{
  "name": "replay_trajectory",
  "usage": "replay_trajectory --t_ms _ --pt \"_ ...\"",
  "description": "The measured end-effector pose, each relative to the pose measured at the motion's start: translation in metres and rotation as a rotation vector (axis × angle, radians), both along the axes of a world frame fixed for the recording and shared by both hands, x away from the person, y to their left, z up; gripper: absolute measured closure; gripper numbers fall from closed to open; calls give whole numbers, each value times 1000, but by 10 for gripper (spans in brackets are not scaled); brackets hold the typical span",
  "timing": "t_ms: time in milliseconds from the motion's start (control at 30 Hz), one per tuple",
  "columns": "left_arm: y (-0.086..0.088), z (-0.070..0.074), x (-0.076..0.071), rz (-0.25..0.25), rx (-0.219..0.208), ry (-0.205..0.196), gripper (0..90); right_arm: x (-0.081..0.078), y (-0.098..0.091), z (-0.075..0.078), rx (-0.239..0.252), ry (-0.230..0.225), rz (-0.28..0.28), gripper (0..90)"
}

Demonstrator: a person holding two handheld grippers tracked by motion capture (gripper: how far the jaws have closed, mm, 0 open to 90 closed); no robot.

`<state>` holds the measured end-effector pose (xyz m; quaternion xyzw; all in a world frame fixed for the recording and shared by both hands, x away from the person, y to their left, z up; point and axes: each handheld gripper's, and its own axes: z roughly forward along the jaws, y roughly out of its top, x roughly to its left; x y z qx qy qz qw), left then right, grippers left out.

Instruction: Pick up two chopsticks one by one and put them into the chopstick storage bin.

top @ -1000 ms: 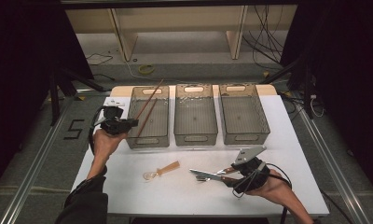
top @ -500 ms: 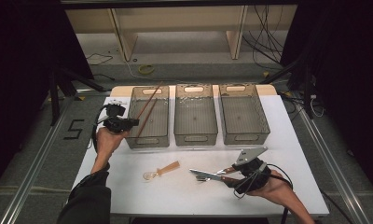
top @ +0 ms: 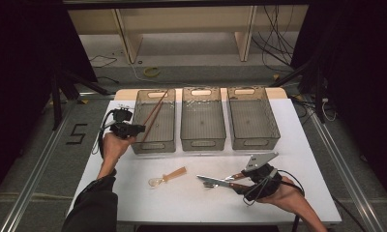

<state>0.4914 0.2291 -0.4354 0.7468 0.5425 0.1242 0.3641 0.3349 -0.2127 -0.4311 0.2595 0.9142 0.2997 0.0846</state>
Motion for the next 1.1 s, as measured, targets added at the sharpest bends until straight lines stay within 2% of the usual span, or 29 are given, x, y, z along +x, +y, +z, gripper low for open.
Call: replay_trajectory --t_ms 67,167,233,433,600,767,800,1100 --pt "1 2 0 4 -17 -3 650 0 0 0 1 -1 -1 341" --pt "2 7 -4 -29 -48 -3 577 0 0 0 1 0 -1 341" --pt "0 12 -10 -52 -71 -22 508 0 -1 0 5 -2 -2 342" --pt "-8 24 -32 -129 -98 -81 397 0 -2 1 8 -6 -5 341" --pt "-16 30 -50 -182 -119 -111 333 -1 -2 0 17 -10 -14 341" --pt "-23 29 -64 -239 -98 -129 280 -1 -3 -1 26 -19 -23 341" --pt "-23 28 -67 -247 -104 -134 275 -2 -3 -1 32 -24 -27 341" --pt "-35 24 -81 -309 -68 -127 222 0 -8 -2 75 -29 -51 340"
